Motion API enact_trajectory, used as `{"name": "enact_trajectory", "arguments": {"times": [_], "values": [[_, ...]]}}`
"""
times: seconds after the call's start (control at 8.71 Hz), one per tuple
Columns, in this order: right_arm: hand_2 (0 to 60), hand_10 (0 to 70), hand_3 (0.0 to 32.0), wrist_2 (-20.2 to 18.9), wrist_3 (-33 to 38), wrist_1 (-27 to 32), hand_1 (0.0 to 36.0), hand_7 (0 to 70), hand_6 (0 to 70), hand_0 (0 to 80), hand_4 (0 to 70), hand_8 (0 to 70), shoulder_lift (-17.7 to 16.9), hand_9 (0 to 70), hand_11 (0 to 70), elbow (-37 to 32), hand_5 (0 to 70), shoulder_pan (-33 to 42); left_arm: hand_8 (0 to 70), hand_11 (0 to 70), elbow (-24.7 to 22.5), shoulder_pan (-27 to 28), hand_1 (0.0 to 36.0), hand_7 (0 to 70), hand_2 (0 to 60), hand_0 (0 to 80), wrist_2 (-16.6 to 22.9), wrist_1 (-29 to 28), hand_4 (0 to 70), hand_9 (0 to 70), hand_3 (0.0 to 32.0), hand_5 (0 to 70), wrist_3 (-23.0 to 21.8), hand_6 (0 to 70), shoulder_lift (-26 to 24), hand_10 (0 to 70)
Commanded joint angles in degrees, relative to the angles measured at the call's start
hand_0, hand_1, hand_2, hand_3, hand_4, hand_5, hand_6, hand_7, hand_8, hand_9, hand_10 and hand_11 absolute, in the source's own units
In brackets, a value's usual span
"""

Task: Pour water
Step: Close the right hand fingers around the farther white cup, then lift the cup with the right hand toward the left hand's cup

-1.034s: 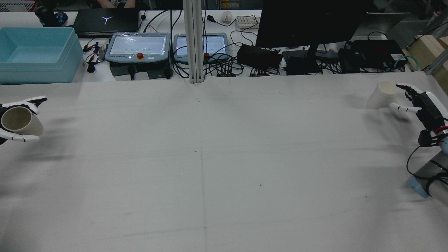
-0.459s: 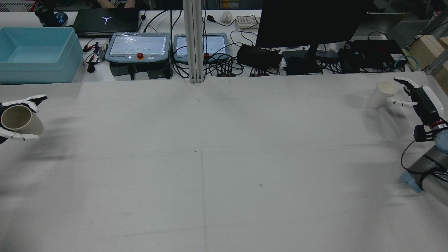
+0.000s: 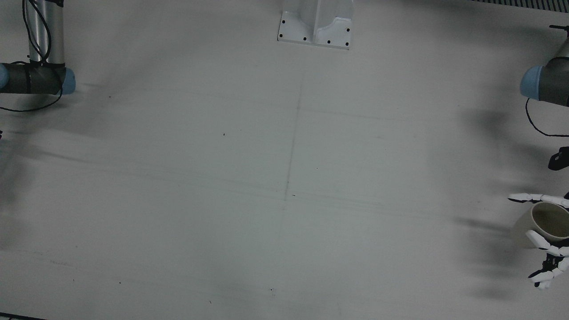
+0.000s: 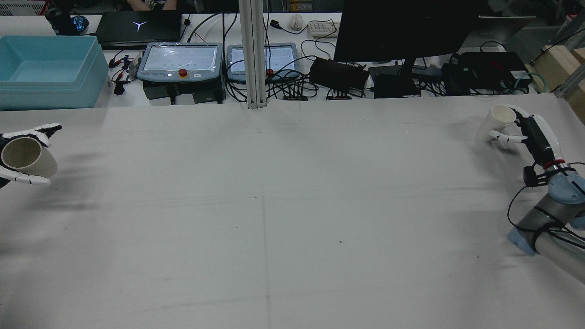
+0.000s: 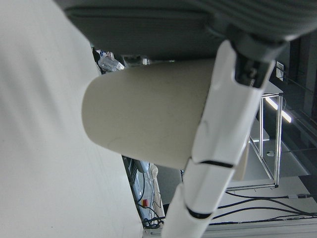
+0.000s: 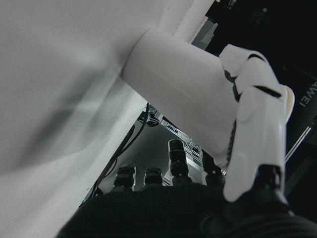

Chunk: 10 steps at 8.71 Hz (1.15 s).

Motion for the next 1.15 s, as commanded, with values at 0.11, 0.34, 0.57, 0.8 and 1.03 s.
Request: {"name": "enact_trajectory", "arguments": {"times": [0.11, 0.34, 0.57, 0.8, 1.03], "values": [[26.4, 42.0, 0.0, 2.85, -0.39, -0.26, 15.5, 56.8, 45.1, 50.3, 36.6, 28.3, 0.97, 40.2, 60.0, 0.52, 38.0, -1.97, 9.7, 2.9, 0.05, 0.07, 27.6, 19.6, 12.0, 80.0, 0.0, 0.09, 68.0, 6.1, 0.0, 70.0, 0.0, 11.8, -0.02, 0.7], [0.4, 55.2, 0.0, 3.12, 0.4, -0.26, 3.9, 70.0, 51.0, 47.1, 33.9, 36.0, 0.97, 51.0, 70.0, 1.05, 52.2, -1.88, 9.6, 2.7, -0.04, -0.1, 27.5, 19.5, 11.4, 80.0, 0.0, 0.0, 67.6, 6.0, 0.0, 70.0, 0.0, 11.7, 0.07, 0.6], [0.7, 45.2, 0.0, 2.34, 3.64, -5.92, 7.6, 67.1, 44.5, 48.8, 30.8, 29.4, 0.1, 43.7, 64.1, 8.46, 54.7, -1.18, 9.6, 2.8, -0.56, -0.02, 28.3, 20.0, 11.5, 80.0, 0.0, 0.17, 67.8, 6.2, 0.0, 70.0, 0.17, 12.0, -0.1, 0.6], [4.4, 41.5, 0.0, 2.15, 3.05, -22.32, 9.2, 62.5, 40.9, 48.7, 28.0, 26.5, -1.75, 40.3, 58.7, 27.23, 54.3, -0.91, 9.5, 2.9, -1.88, 0.33, 28.7, 20.4, 11.6, 80.0, 0.0, 1.05, 67.8, 6.2, 0.0, 70.0, 0.96, 12.2, -0.63, 0.6], [10.9, 38.4, 0.0, 1.81, -2.02, -30.62, 11.5, 62.1, 41.3, 49.3, 31.0, 25.3, -1.32, 38.4, 54.6, 41.66, 59.1, -0.83, 9.4, 2.9, -4.33, 2.77, 29.3, 20.5, 11.5, 80.0, 0.09, 3.15, 67.8, 6.2, 0.0, 70.0, 1.23, 12.3, -1.42, 0.6]]}}
